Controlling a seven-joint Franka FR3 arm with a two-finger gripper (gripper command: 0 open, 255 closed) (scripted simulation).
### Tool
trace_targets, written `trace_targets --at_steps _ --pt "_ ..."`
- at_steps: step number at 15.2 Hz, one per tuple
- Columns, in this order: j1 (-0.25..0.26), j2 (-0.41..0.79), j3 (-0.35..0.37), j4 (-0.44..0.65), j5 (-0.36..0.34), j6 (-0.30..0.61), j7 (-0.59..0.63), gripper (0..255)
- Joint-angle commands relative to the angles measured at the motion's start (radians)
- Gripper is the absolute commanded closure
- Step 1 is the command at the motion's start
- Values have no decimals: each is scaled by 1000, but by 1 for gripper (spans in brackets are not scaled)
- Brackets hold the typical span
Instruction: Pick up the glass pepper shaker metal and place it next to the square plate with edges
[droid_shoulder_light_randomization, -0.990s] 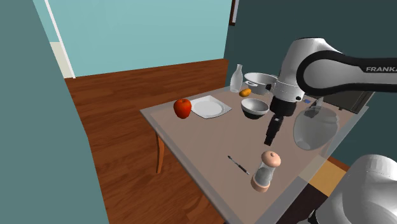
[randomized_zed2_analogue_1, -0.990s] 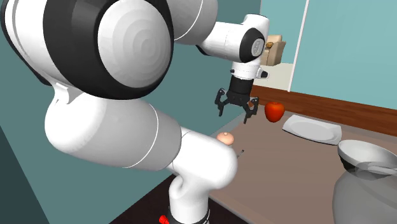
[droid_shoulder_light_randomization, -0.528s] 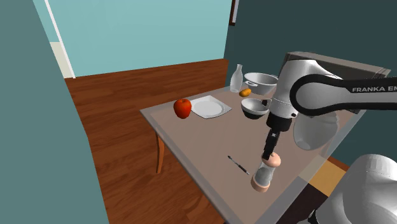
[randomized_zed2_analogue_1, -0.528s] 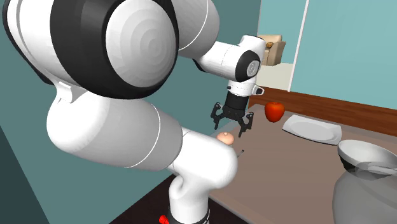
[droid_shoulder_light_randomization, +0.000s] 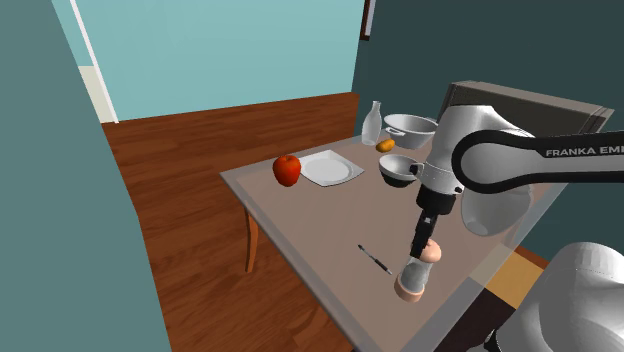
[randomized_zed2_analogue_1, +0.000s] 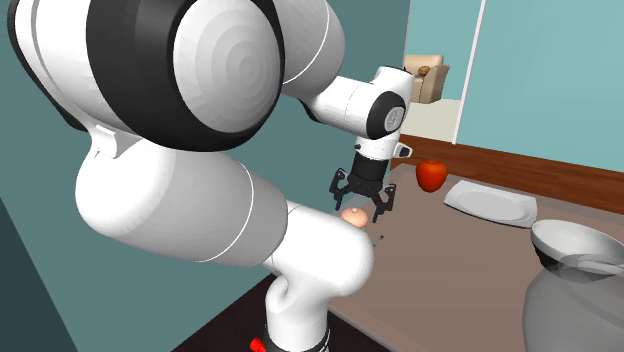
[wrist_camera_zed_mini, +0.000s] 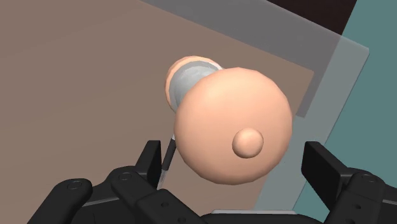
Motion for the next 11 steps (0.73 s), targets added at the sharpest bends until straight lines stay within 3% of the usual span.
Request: trace_targets --at_steps 1,2,3,11 --pt "0 0 0 0 0 0 0 0" --pt "0 0 0 0 0 0 0 0" --pt "0 0 0 0 0 0 0 255" --pt "0 0 0 -1 0 1 0 255"
